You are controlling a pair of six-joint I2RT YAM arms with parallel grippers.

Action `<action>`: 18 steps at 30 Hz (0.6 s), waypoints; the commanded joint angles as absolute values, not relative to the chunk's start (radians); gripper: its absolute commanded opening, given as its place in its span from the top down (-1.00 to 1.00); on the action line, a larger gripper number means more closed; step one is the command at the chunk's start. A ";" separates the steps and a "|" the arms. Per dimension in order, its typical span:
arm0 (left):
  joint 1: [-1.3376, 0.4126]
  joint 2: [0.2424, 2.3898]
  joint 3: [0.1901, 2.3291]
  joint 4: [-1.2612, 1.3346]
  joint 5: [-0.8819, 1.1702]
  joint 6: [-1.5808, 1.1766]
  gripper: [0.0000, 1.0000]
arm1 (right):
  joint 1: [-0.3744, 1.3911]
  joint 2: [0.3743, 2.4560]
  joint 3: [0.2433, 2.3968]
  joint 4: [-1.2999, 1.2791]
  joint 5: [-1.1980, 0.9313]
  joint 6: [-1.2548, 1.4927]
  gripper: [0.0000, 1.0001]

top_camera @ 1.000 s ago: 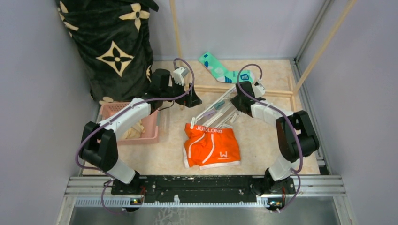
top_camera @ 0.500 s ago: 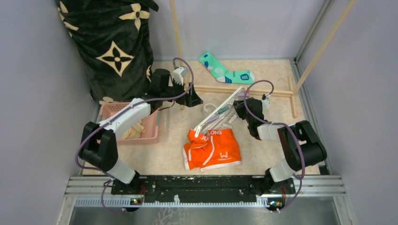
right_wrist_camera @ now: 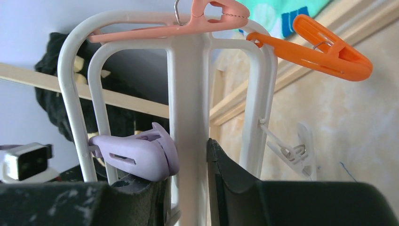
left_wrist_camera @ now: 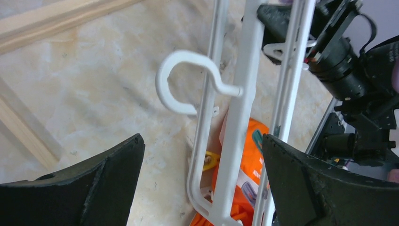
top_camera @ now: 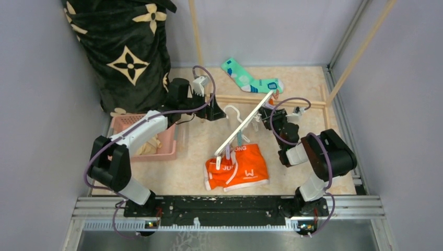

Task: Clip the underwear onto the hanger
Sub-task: Adjust the hanger at the center of the board.

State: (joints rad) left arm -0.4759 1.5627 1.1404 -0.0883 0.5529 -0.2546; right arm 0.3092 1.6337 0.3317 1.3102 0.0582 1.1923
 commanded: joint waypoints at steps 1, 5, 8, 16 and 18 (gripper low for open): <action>-0.479 1.531 1.072 -0.033 0.535 -0.266 -0.97 | 0.295 1.636 0.336 1.598 0.050 1.212 1.00; -0.474 1.525 0.998 0.090 0.522 -0.312 -0.99 | 0.292 1.625 0.338 1.606 0.034 1.222 1.00; -0.466 1.549 0.983 0.219 0.586 -0.354 -0.99 | 0.293 1.609 0.333 1.601 0.031 1.226 1.00; -0.463 1.677 1.048 0.404 0.748 -0.424 -0.68 | 0.292 1.592 0.327 1.607 0.015 1.237 1.00; -0.462 1.705 1.058 0.417 0.770 -0.436 -0.54 | 0.293 1.591 0.323 1.616 0.013 1.242 1.00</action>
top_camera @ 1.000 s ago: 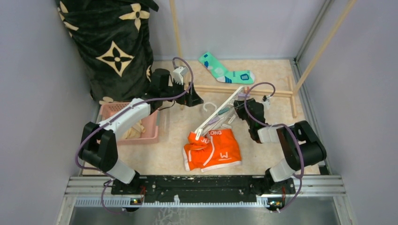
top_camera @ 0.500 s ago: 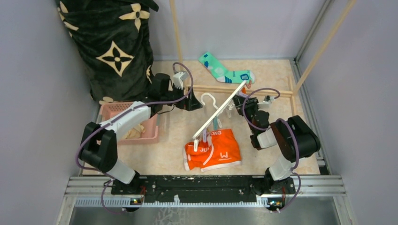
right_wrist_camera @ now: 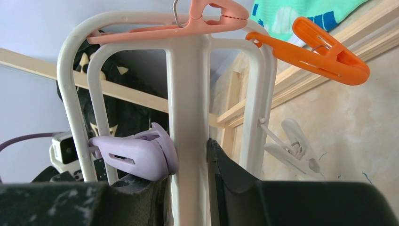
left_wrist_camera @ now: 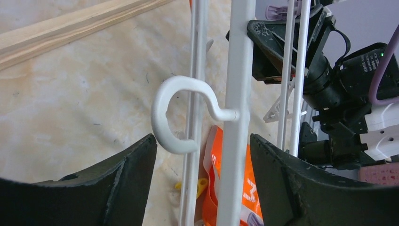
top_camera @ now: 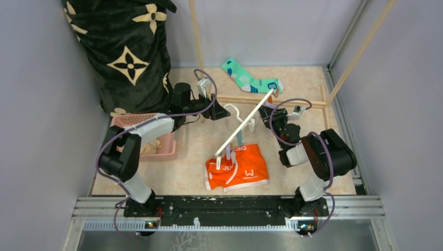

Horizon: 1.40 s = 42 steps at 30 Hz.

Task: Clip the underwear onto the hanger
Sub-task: Adjust the hanger at the center of the board.

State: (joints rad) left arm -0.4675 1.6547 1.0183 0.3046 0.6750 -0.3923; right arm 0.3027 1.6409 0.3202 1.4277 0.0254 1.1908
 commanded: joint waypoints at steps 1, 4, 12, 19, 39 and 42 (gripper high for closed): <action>-0.462 1.716 1.059 0.424 0.777 -0.441 -0.51 | 0.293 1.589 0.324 1.617 0.011 1.242 1.00; -0.461 1.736 1.051 0.463 0.793 -0.454 -0.41 | 0.293 1.578 0.324 1.605 0.004 1.242 1.00; -0.440 1.781 1.104 0.525 0.851 -0.489 0.58 | 0.293 1.572 0.317 1.562 -0.003 1.229 1.00; -0.409 1.834 1.204 0.416 0.864 -0.440 1.00 | 0.293 1.546 0.298 1.446 0.030 1.165 0.26; -0.354 2.059 1.685 -0.244 0.833 -0.036 1.00 | 0.293 1.221 0.259 0.703 -0.031 0.853 -0.03; -0.354 2.084 1.749 -0.355 0.797 0.050 1.00 | 0.292 1.142 0.335 0.414 -0.009 0.753 -0.06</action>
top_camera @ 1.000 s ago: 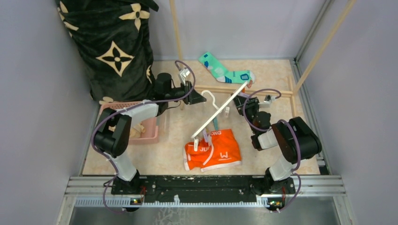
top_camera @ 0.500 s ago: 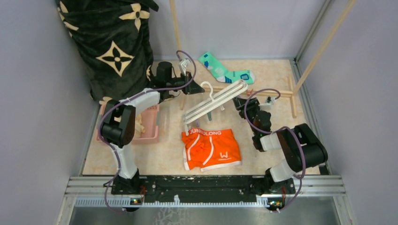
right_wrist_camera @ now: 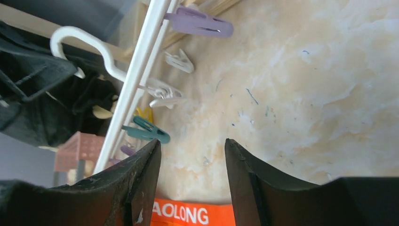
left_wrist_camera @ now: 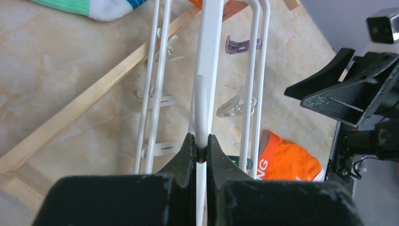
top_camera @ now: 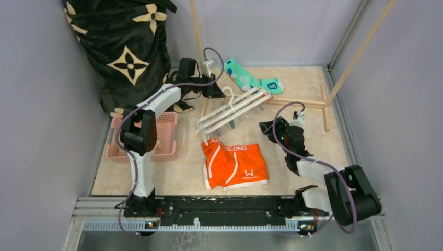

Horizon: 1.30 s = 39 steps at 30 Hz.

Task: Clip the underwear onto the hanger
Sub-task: Adjust the underwear at the center of the board.

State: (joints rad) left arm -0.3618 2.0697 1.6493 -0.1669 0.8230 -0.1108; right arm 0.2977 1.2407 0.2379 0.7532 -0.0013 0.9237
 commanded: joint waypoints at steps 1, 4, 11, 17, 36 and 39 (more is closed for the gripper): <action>-0.354 2.087 1.759 -0.379 0.781 0.079 1.00 | 0.292 1.130 0.368 0.322 -0.004 0.717 -0.08; -0.354 2.086 1.775 -0.429 0.758 0.125 1.00 | 0.292 1.122 0.437 0.154 -0.059 0.617 -0.09; -0.353 2.073 1.793 -0.507 0.763 0.182 1.00 | 0.291 1.313 0.534 0.026 -0.364 0.461 -0.05; -0.354 2.068 1.811 -0.534 0.766 0.191 1.00 | 0.293 1.372 0.568 -0.014 -0.391 0.435 -0.03; -0.354 2.041 1.838 -0.674 0.738 0.300 1.00 | 0.292 1.294 0.533 -0.029 -0.164 0.416 1.00; -0.354 2.031 1.836 -0.689 0.731 0.320 1.00 | 0.292 1.247 0.556 -0.095 -0.064 0.396 1.00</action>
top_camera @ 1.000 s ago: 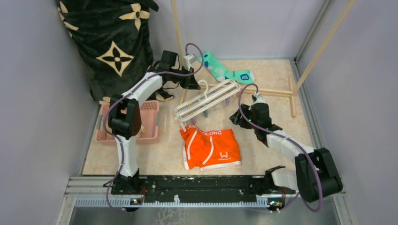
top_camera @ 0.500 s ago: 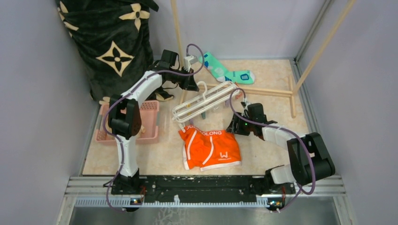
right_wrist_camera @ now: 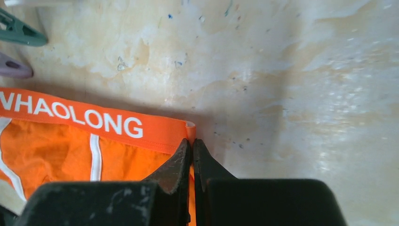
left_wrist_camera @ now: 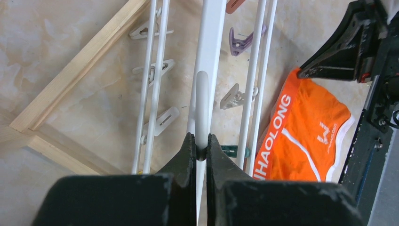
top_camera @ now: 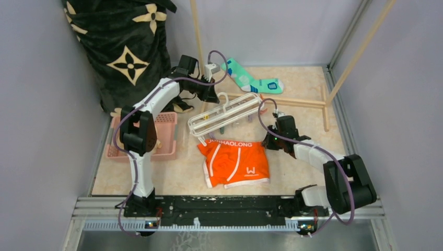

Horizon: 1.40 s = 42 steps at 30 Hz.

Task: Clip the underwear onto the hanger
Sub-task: Adjust the underwear at the center of the board.

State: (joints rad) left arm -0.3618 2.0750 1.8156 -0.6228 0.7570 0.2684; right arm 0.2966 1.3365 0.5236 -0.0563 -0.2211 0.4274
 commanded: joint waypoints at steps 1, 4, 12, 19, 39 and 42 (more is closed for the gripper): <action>-0.354 2.029 1.836 -0.695 0.732 0.328 1.00 | 0.291 1.238 0.569 -0.129 -0.032 0.394 1.00; -0.351 2.023 1.841 -0.713 0.758 0.342 1.00 | 0.291 1.220 0.606 -0.203 0.023 0.373 1.00; -0.352 2.032 1.868 -0.770 0.906 0.392 1.00 | 0.291 1.236 0.710 -0.308 -0.006 0.261 1.00; -0.398 2.031 1.895 -0.819 0.888 0.436 1.00 | 0.291 1.304 0.823 -0.304 -0.141 0.148 1.00; -0.440 1.995 1.975 -0.911 0.804 0.544 1.00 | 0.293 1.055 0.817 -0.386 -0.248 0.209 1.00; -0.443 2.056 2.026 -0.919 0.783 0.564 1.00 | 0.292 1.100 0.800 -0.392 -0.103 0.243 1.00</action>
State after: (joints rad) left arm -0.4358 2.0262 1.9812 -0.9127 0.7784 0.5114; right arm 0.2970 1.0515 0.8295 -0.3695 -0.2787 0.1707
